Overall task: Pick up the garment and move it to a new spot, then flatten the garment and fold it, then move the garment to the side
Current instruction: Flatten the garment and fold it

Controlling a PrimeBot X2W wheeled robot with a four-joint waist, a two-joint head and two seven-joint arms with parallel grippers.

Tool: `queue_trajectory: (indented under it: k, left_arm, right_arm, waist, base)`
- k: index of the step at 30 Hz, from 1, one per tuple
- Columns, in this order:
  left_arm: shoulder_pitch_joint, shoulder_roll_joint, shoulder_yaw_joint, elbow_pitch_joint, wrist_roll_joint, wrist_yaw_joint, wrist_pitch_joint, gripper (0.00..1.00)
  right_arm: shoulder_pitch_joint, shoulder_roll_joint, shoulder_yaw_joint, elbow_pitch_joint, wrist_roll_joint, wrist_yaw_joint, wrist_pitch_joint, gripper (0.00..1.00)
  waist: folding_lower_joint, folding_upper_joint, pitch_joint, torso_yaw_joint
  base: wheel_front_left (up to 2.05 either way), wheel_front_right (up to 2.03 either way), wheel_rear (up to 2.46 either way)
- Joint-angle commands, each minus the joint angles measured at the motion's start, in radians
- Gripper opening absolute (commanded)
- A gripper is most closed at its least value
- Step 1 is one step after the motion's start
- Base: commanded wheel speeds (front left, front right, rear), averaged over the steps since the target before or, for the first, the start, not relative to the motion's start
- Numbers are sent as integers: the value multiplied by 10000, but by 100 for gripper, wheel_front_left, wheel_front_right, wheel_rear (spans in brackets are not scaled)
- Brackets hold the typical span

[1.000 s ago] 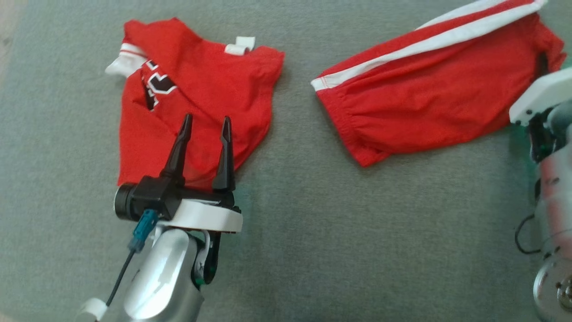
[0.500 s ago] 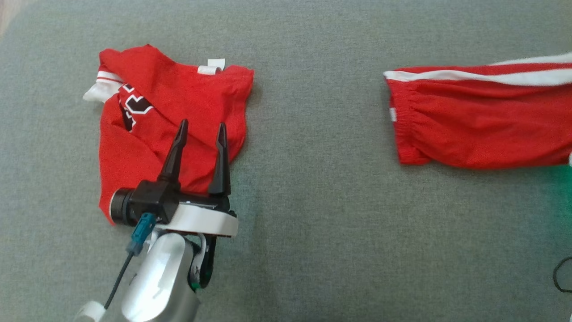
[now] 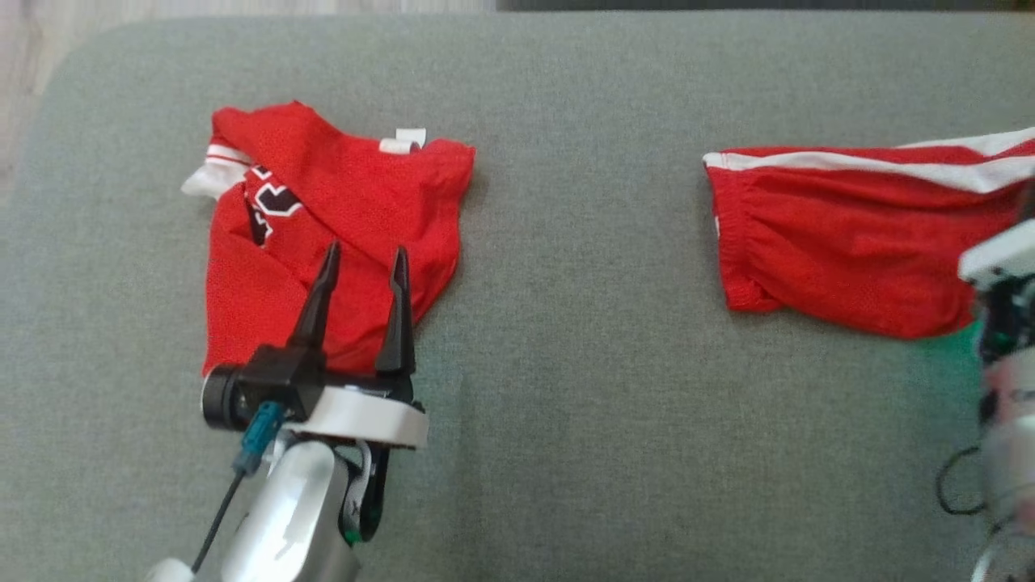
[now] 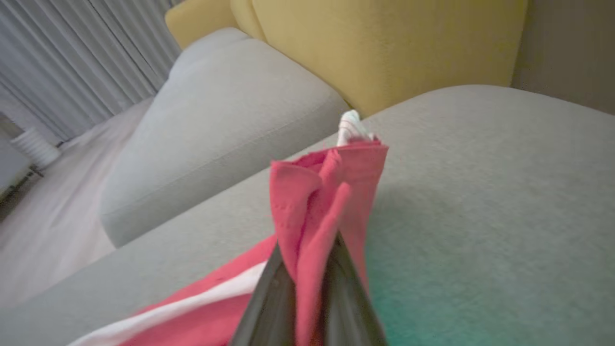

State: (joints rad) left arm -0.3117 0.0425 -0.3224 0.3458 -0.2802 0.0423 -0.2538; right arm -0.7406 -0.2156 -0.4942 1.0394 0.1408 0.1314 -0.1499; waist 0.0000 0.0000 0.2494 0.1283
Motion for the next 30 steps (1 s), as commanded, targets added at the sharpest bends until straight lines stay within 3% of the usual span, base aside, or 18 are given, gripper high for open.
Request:
queue_trajectory:
  k: [1,6,14,20,29,30]
  left_arm:
    - [76,78,391,-206,108,-17,-80,100]
    - [307,78,447,-70,155,-34,-80,100]
    - [486,78,397,20,149,-46,-80,100]
    - [617,78,375,146,149,-38,-80,100]
    - [704,78,432,237,180,-11,-80,100]
    - [692,78,436,234,177,-12,-80,100]
  right_arm:
    - [-215,169,682,-544,409,-7,-173,0]
    - [334,746,3045,-1931,2342,-7,-84,0]
    - [1251,720,5654,-3395,4235,-7,288,0]
    - [1750,364,7669,-3618,4958,-7,479,0]
    - [2172,-676,10838,-2984,4858,-7,994,0]
    - [2138,-769,11106,-2877,4809,-7,1012,9]
  waist:
    - [0,0,-310,58]
    - [0,0,-863,216]
    - [0,0,-1155,578]
    - [0,0,-1284,877]
    - [0,0,-1400,816]
    - [0,0,-1399,755]
  base:
    - [0,0,0]
    - [0,0,0]
    - [0,0,0]
    - [0,0,0]
    - [0,0,0]
    - [0,0,0]
